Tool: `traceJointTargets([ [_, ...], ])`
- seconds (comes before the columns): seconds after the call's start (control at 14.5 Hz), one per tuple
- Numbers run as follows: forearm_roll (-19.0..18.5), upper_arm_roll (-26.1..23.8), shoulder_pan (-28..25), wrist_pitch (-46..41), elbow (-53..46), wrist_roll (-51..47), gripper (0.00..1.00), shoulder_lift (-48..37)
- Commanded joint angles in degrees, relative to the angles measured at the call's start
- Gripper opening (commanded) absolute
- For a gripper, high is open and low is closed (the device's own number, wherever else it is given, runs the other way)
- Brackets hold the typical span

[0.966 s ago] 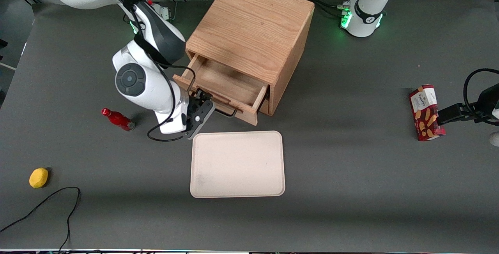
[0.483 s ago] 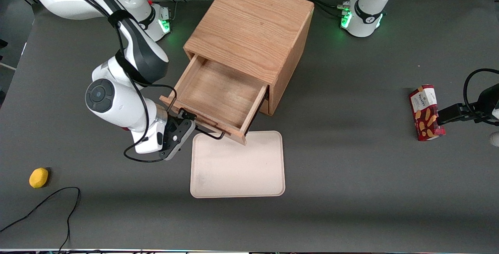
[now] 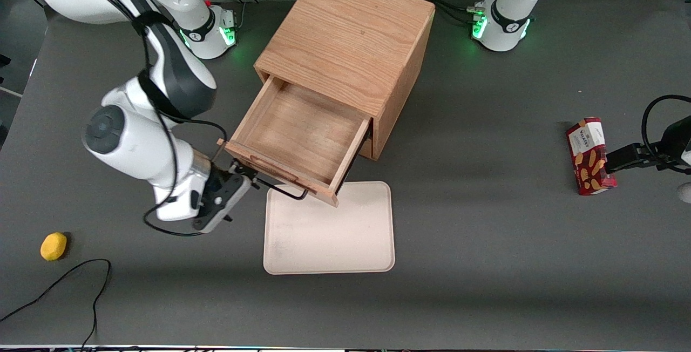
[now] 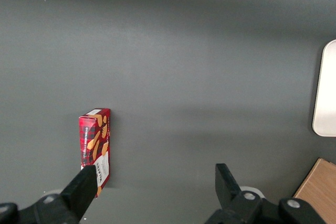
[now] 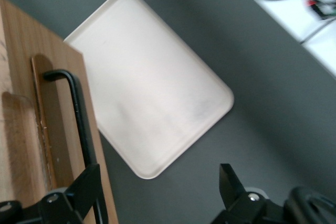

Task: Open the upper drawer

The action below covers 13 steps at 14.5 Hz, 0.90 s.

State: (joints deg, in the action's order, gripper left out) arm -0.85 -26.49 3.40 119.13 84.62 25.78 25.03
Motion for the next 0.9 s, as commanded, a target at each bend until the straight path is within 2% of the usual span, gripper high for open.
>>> traceJointTargets([
  [0.0,5.4,5.5,-0.2,-3.3,1.8,0.1,1.00,-9.4],
  [0.07,6.5,7.7,0.0,-5.7,2.0,-0.2,1.00,-12.2],
  [0.14,7.7,9.6,0.4,-12.0,1.9,-1.6,1.00,-15.0],
  [0.28,7.6,14.3,1.2,-21.7,2.1,-12.8,1.00,-18.6],
  [0.41,6.6,16.9,2.9,-29.0,2.7,-22.4,1.00,-20.9],
  [0.62,-1.0,17.5,4.3,-31.7,2.7,-24.6,1.00,-22.7],
  [0.83,-1.3,18.6,4.8,-32.7,2.7,-27.9,1.00,-22.7],
])
